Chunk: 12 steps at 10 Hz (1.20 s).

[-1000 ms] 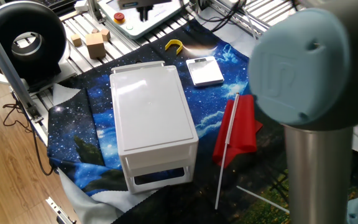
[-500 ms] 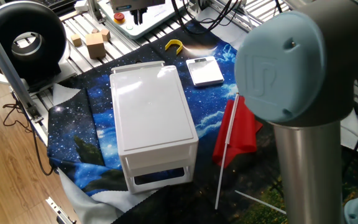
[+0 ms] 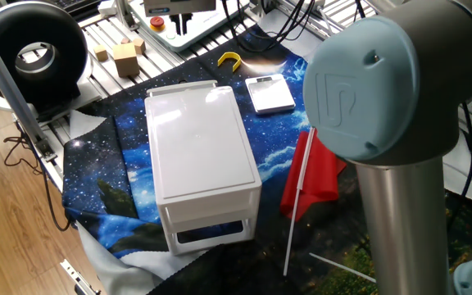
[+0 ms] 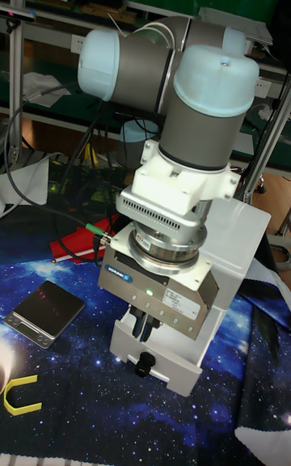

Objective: Use the gripper to push and close the drawer

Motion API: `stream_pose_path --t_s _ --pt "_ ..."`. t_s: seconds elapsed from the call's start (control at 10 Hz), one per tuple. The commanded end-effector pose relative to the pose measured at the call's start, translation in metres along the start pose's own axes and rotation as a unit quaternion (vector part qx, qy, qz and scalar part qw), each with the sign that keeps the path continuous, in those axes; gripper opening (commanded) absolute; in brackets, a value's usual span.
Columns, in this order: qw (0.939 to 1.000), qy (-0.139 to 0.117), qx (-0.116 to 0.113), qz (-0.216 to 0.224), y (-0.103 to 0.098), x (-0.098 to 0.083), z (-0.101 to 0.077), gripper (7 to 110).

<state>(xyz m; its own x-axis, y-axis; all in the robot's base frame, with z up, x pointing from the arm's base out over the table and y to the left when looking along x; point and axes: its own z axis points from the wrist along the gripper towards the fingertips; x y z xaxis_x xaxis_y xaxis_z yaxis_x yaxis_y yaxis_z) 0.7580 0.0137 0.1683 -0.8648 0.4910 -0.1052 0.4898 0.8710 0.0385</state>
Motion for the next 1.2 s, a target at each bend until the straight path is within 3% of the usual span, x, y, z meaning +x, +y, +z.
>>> stream_pose_path --t_s 0.0,0.2,0.3,0.4,0.5,0.6,0.8,0.9,1.1 --pt "0.9994 -0.005 -0.008 0.033 0.002 -0.004 0.001 7" --pt "0.9990 0.007 -0.021 0.039 0.010 0.002 0.004 7" --pt "0.9991 0.013 -0.031 0.025 0.013 0.005 0.006 22" --pt "0.9991 0.014 -0.037 0.012 0.016 0.005 0.007 22" --pt "0.9994 0.010 -0.029 0.013 0.011 0.003 0.008 22" --pt "0.9998 -0.001 -0.013 0.015 0.003 -0.002 0.009 66" --pt "0.9997 -0.011 0.016 -0.017 -0.009 -0.007 0.011 66" --pt "0.9997 -0.005 0.016 -0.019 -0.009 -0.004 0.013 66" --pt "0.9997 -0.017 -0.002 -0.019 0.004 -0.011 0.020 66"
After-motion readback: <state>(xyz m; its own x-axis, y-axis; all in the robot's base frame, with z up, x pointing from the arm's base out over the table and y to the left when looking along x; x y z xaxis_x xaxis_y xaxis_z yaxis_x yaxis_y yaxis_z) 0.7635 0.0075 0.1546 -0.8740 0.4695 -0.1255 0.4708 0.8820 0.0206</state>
